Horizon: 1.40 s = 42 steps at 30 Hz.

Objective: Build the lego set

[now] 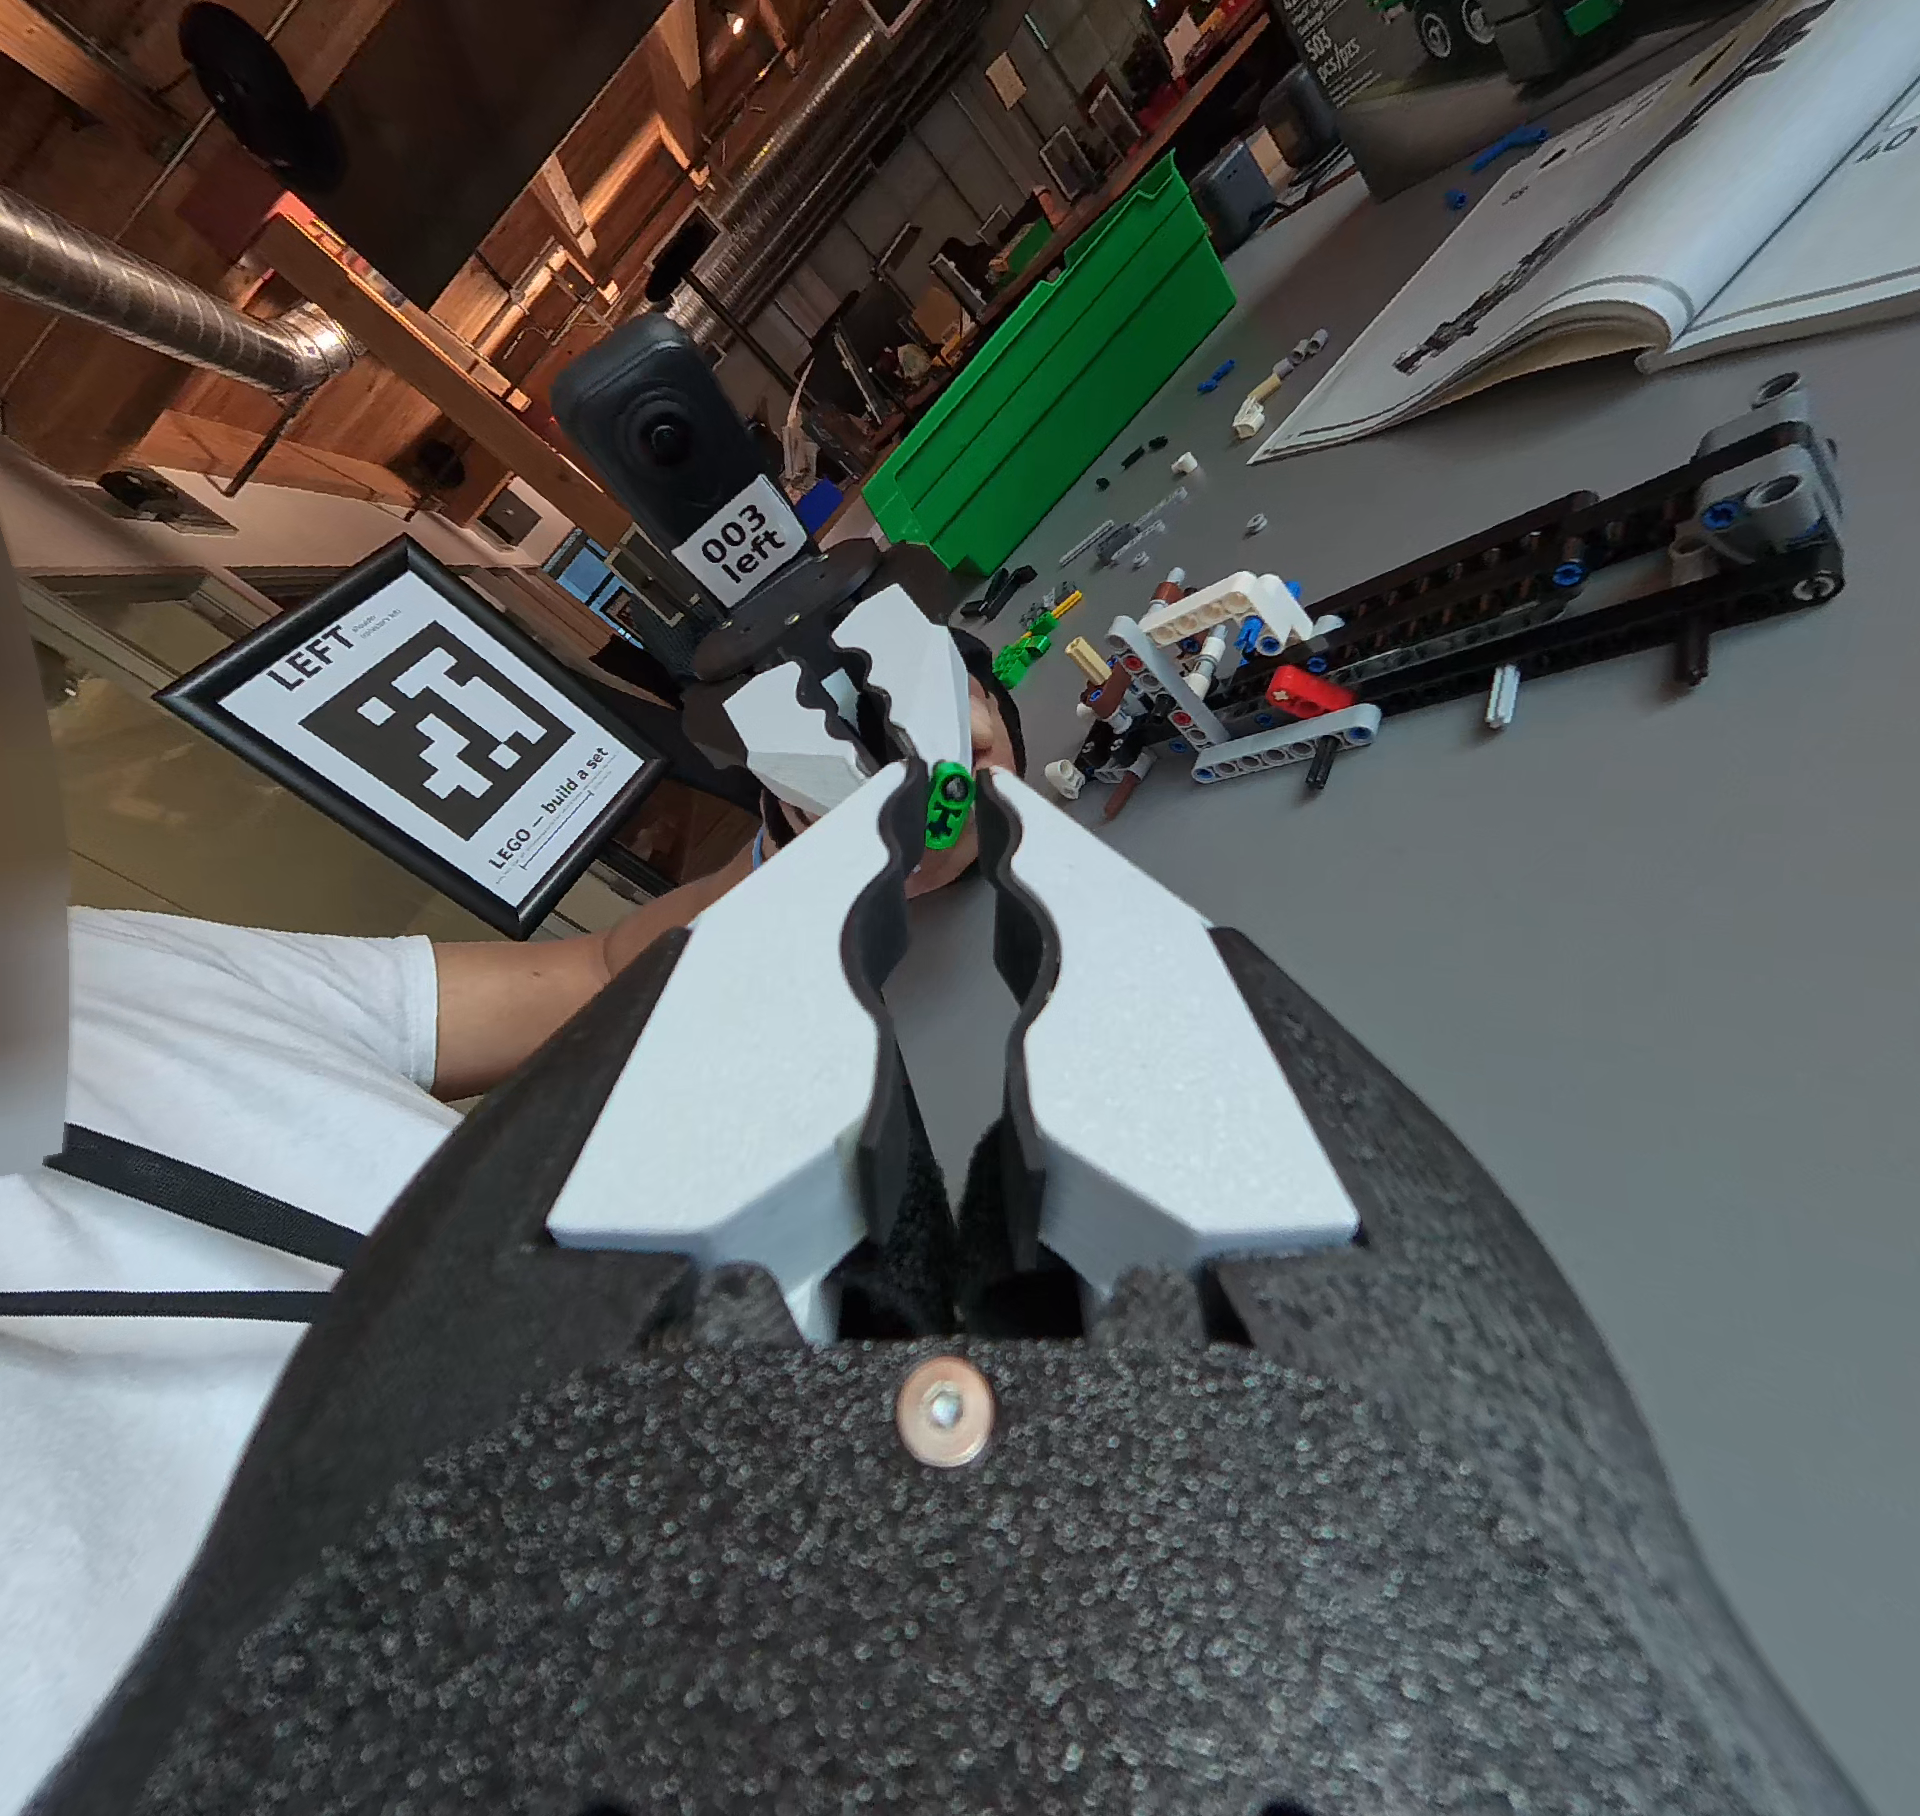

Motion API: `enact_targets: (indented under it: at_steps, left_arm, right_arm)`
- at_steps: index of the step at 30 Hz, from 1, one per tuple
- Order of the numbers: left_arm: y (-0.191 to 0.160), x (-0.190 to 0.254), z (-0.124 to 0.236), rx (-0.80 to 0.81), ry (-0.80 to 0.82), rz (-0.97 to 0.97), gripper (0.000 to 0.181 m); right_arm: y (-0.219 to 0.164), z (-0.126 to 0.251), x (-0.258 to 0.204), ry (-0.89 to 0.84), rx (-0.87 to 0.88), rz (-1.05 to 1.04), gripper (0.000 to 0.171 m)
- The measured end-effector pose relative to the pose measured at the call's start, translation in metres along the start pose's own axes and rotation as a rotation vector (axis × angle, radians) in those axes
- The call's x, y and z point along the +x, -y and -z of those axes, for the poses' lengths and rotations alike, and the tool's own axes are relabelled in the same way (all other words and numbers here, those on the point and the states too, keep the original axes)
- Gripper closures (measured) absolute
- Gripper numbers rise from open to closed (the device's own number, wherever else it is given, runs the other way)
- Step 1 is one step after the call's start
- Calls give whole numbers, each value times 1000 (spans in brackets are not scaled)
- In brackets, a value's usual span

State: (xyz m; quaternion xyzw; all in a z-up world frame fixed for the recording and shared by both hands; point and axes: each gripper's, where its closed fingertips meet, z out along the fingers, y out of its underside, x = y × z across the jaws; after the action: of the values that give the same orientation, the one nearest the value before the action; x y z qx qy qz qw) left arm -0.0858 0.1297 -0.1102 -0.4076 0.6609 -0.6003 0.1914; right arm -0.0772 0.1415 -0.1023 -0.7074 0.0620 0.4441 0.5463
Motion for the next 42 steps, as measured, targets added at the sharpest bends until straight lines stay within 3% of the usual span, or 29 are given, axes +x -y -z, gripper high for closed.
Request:
enact_targets:
  at_steps: [11,17,29,33,37,42]
  left_arm:
    - [-3,3,-2,-22,-7,-23,179]
    - [-3,4,-2,-24,-19,-21,179]
    - [-3,3,-1,-24,-41,18,180]
    - [-6,8,-2,-45,-85,34,179]
    - [-11,11,-5,-81,-98,20,180]
    - [-5,5,-2,-42,-81,58,180]
  right_arm:
    - [-6,3,-3,50,-56,-76,165]
    - [-8,3,-7,23,-49,52,164]
    - [-7,-1,-7,-1,-32,103,165]
    - [-11,2,-4,29,-102,29,164]
    - [-19,5,-6,26,-153,81,164]
    - [-11,1,-4,-5,-66,69,165]
